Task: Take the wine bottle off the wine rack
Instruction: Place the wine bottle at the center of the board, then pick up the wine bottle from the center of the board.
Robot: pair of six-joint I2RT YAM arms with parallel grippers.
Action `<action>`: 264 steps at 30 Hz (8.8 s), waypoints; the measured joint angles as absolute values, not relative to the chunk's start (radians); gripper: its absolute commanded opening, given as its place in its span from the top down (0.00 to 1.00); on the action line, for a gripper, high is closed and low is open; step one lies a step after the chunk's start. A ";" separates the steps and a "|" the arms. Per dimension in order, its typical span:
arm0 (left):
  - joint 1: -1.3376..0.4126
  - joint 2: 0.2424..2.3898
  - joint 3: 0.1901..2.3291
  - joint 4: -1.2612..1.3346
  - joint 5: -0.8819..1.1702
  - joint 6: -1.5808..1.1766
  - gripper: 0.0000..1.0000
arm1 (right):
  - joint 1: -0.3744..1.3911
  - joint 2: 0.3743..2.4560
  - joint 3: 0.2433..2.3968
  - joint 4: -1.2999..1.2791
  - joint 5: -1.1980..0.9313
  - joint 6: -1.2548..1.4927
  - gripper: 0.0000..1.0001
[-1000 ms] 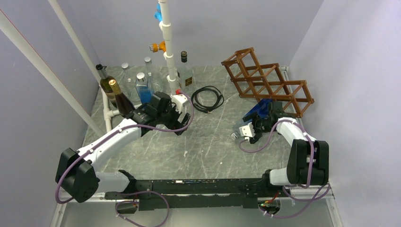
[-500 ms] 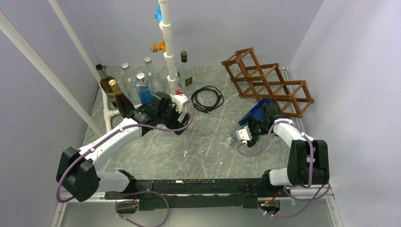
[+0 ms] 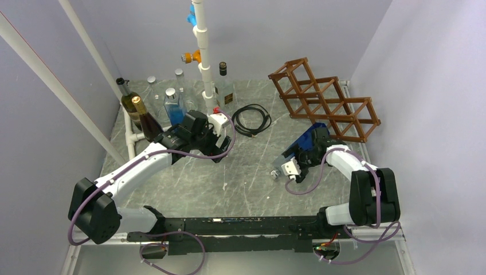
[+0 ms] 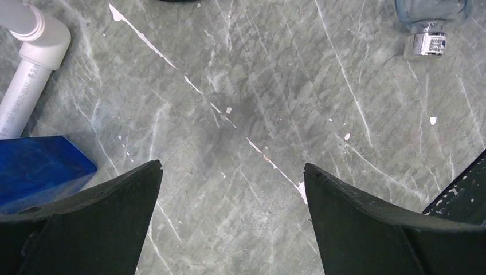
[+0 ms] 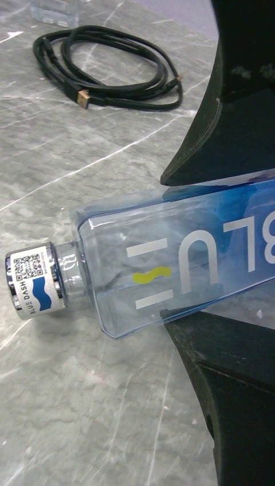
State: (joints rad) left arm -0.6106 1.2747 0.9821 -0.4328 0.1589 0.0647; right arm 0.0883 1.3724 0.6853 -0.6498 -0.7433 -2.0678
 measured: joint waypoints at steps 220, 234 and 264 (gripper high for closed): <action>-0.974 1.454 0.730 0.582 -0.314 -0.817 1.00 | 0.163 1.318 0.756 -0.348 -1.190 -0.551 0.17; -0.862 1.349 0.604 0.797 0.040 -0.405 1.00 | 0.159 1.224 0.767 -0.451 -1.378 -0.629 0.00; -0.824 1.438 0.839 0.762 0.606 -0.324 1.00 | 0.217 1.228 0.752 -0.439 -1.391 -0.702 0.22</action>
State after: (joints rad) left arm -0.8242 1.4376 0.8387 0.7620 0.6060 -0.3237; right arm 0.2173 1.2278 0.7517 -0.4393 -1.3911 -0.7025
